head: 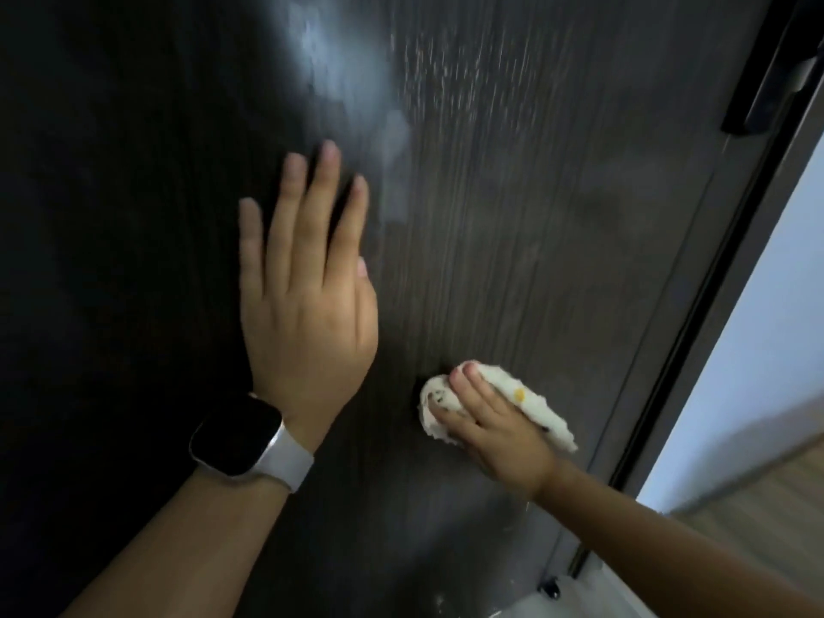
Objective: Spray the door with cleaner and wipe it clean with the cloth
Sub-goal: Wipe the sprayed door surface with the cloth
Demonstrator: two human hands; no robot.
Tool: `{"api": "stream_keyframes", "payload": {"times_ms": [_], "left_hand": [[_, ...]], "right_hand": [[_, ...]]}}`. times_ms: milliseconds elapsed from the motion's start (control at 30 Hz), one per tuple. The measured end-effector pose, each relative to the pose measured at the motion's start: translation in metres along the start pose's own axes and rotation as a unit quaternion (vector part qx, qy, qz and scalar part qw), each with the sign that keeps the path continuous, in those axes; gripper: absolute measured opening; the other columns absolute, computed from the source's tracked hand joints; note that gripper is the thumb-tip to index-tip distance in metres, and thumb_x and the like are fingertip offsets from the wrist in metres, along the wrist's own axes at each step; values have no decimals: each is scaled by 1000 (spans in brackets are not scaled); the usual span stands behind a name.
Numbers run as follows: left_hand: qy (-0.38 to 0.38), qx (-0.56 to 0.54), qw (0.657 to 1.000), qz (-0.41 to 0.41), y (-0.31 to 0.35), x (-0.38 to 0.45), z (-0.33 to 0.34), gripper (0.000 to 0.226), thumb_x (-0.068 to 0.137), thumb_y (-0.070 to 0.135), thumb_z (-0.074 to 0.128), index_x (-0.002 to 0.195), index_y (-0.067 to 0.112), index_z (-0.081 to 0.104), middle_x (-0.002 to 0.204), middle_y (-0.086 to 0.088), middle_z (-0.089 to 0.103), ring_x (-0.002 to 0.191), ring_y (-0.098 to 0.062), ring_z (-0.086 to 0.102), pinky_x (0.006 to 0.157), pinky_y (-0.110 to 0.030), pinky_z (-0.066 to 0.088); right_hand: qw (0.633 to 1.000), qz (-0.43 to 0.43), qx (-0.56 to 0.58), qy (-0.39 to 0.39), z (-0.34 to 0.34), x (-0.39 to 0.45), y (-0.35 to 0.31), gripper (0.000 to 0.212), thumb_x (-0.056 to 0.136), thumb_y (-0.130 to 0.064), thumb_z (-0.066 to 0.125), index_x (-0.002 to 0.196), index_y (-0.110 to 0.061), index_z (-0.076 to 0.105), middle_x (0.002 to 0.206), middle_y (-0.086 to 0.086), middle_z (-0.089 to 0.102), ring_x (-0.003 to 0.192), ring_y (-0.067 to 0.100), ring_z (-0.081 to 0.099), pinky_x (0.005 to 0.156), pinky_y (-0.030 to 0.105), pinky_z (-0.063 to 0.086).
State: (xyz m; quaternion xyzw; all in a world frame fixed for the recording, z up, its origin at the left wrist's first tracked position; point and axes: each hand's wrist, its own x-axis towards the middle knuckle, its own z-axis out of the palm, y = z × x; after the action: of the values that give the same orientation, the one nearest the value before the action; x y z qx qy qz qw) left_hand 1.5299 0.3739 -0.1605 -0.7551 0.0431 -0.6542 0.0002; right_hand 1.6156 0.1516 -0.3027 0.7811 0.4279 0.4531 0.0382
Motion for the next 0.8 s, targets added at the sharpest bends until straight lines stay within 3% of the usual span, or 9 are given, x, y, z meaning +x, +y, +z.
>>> {"api": "stream_keyframes", "payload": {"times_ms": [67, 167, 233, 367, 500, 567, 633, 733, 800], "left_hand": [[-31, -2, 999, -17, 20, -34, 4, 52, 100, 17, 43, 149, 3, 31, 158, -12, 14, 148, -28, 13, 121, -45, 1], [-104, 32, 994, 24, 56, -108, 22, 59, 102, 28, 44, 151, 2, 24, 161, -15, 9, 149, -29, 10, 121, -46, 3], [-148, 50, 988, 15, 74, -151, 33, 66, 101, 36, 40, 154, 3, 15, 162, -15, -2, 150, -29, 1, 122, -46, 1], [-185, 59, 981, -27, 93, -216, 41, 71, 99, 42, 39, 154, 5, 14, 162, -16, -4, 150, -30, -1, 121, -49, 3], [-240, 72, 967, -36, 95, -264, 39, 76, 95, 45, 39, 154, 3, 14, 161, -20, -1, 149, -35, 2, 120, -54, 9], [-251, 86, 964, -32, 95, -274, 44, 79, 94, 48, 39, 154, 5, 8, 161, -21, -8, 149, -37, -2, 119, -57, 8], [-241, 83, 966, -39, 96, -276, 49, 82, 96, 49, 47, 154, 7, 6, 160, -19, -13, 148, -36, -7, 119, -57, 1], [-245, 101, 964, -30, 100, -277, 52, 97, 87, 50, 59, 155, 11, 2, 159, -17, -19, 148, -35, -14, 117, -56, -9], [-258, 108, 960, -18, 103, -281, 54, 99, 87, 49, 60, 155, 13, -2, 159, -17, -20, 147, -35, -15, 116, -58, -11]], "right_hand": [[994, 97, -6, 48, -12, 12, 19, 48, 105, -30, 5, 149, -18, 19, 151, 19, 22, 143, 31, 12, 110, 41, 32], [959, 217, 113, 142, -21, 19, 46, 49, 105, -30, 21, 151, -16, 13, 156, 19, 1, 149, 26, -8, 121, 43, 6], [940, 256, 150, 170, -10, 9, 45, 51, 103, -22, 28, 152, -12, 14, 157, 18, -3, 148, 24, -10, 122, 42, 1], [965, 195, 132, 117, 45, -61, -1, 49, 103, -22, 29, 149, -12, 17, 157, 20, 1, 149, 25, -9, 122, 40, 0], [991, 80, 104, 24, 81, -136, -28, 55, 101, -18, 34, 153, -17, 14, 162, 2, -13, 150, 21, -8, 122, 37, 0], [991, 67, 111, -18, 69, -139, -22, 52, 101, -21, 41, 151, -17, 26, 161, -15, -1, 148, 1, -1, 122, 32, 4], [987, 104, 124, 4, 48, -133, -7, 50, 97, -21, 53, 143, -29, 36, 148, -34, 22, 138, -15, 18, 120, 24, 17], [973, 154, 135, 109, 27, -123, 22, 47, 96, -10, 55, 132, -39, 48, 133, -6, 48, 129, 30, 46, 108, 41, 39], [949, 215, 160, 169, 26, -123, 40, 36, 96, -11, 56, 125, -33, 56, 116, -4, 41, 114, 32, 49, 96, 43, 46]]}}
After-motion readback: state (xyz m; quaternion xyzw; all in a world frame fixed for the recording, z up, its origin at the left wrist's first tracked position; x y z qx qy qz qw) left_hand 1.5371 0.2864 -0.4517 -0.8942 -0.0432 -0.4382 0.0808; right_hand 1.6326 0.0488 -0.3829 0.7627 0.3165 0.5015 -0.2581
